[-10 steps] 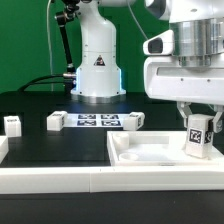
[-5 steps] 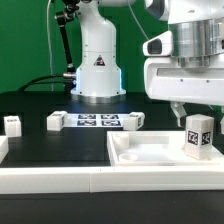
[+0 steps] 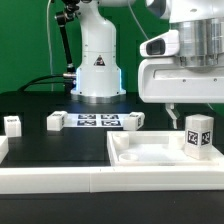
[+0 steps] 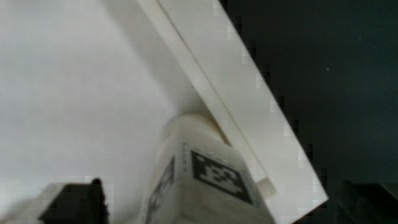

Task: Assemble square table

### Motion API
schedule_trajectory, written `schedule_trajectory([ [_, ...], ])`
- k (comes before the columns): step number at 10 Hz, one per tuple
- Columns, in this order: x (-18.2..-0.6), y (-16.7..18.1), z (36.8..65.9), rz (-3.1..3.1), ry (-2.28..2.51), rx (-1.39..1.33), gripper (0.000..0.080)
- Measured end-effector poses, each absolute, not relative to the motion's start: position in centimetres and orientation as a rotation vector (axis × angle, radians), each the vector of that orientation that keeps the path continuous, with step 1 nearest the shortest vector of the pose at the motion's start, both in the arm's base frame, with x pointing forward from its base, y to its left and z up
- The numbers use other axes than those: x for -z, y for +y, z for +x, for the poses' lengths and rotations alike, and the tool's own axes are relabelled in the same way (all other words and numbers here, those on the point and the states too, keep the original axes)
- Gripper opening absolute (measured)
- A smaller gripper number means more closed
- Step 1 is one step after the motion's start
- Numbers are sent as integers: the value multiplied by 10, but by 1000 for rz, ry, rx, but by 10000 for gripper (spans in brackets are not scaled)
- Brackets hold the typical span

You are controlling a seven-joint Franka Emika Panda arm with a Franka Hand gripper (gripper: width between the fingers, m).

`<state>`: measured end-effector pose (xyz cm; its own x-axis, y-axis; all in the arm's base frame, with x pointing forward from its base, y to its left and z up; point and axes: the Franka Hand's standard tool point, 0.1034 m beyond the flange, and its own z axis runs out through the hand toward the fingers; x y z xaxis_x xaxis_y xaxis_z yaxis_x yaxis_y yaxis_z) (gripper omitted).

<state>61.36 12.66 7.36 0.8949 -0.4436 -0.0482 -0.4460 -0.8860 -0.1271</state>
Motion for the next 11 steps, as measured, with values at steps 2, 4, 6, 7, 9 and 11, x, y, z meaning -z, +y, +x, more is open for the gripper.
schedule_trajectory([
  [2, -74, 125, 614, -2972, 455, -12, 648],
  [4, -75, 122, 616, -3027, 97, 18, 648],
  [6, -75, 122, 616, -3045, -124, 32, 648],
  [7, -75, 121, 616, -3044, -267, 38, 648],
  [9, -75, 119, 616, -3019, -528, 50, 648],
  [11, -75, 119, 616, -2983, -718, 57, 648],
])
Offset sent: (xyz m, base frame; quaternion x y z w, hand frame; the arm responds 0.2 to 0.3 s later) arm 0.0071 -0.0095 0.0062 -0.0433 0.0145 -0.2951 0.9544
